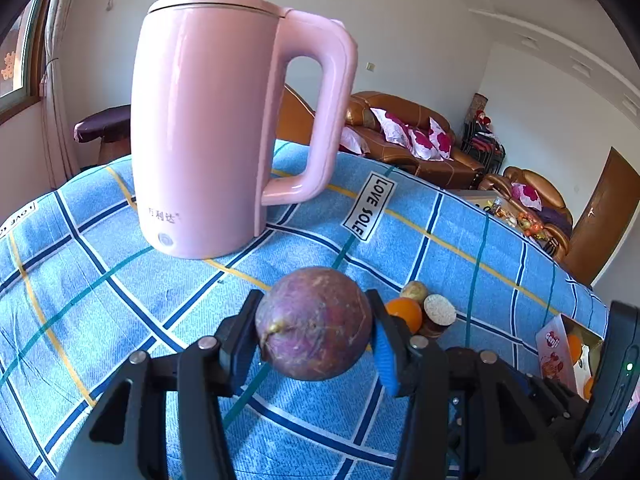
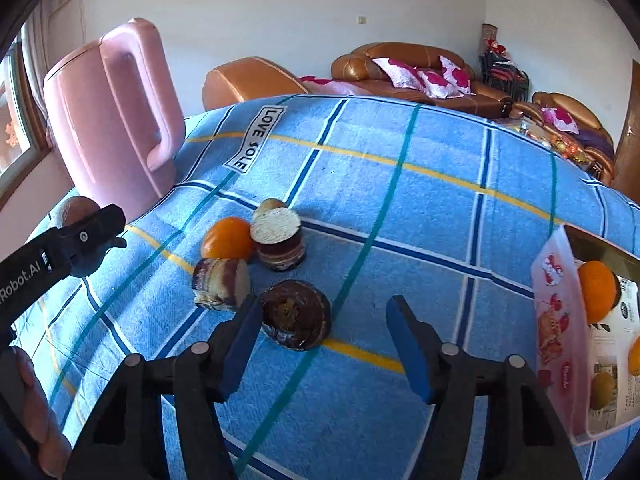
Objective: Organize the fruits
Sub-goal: 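Grasp the purple passion fruit with the left gripper while the right gripper grasps a mangosteen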
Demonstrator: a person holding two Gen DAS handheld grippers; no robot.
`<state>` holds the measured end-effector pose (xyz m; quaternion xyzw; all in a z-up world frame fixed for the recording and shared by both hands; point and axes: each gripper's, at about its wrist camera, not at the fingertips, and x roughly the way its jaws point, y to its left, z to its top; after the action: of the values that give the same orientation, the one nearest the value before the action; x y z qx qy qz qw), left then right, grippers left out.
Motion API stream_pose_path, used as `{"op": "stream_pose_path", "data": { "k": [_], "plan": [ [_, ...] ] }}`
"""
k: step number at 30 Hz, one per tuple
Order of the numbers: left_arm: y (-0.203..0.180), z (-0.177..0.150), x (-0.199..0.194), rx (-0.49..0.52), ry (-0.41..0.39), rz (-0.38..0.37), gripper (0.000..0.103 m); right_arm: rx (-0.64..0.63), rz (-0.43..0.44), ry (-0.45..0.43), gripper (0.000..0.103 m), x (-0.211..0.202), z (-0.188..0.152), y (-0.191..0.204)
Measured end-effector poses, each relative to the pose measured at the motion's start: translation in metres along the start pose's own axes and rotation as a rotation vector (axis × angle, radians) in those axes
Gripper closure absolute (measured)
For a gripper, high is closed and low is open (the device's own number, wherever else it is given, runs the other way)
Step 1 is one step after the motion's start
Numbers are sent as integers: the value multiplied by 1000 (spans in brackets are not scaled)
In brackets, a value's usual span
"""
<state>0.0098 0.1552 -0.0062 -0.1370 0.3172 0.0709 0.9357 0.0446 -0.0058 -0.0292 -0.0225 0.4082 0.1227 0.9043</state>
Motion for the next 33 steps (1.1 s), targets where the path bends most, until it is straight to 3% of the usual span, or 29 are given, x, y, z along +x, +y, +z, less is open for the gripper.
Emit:
{"op": "stream_pose_path", "data": {
  "k": [3, 5, 10, 17, 24, 27, 33],
  "plan": [
    [-5, -1, -2, 24, -22, 10, 51, -41, -10, 23, 44, 5, 0, 9],
    [-5, -3, -5, 35, -29, 23, 51, -55, -7, 60, 51, 11, 0, 12],
    [-7, -4, 0, 40, -25, 27, 51, -25, 22, 39, 59, 4, -2, 4],
    [-25, -11, -11, 117, -133, -34, 51, 33, 41, -165, 59, -38, -10, -7],
    [-47, -20, -9, 199, -148, -4, 51, 16, -163, -354, 59, -76, -20, -15],
    [-50, -21, -12, 205, -173, 6, 51, 20, -214, -392, 59, -83, -21, -20],
    [-54, -23, -13, 231, -195, 24, 51, 32, -236, -413, 59, -90, -26, -28]
  ]
}}
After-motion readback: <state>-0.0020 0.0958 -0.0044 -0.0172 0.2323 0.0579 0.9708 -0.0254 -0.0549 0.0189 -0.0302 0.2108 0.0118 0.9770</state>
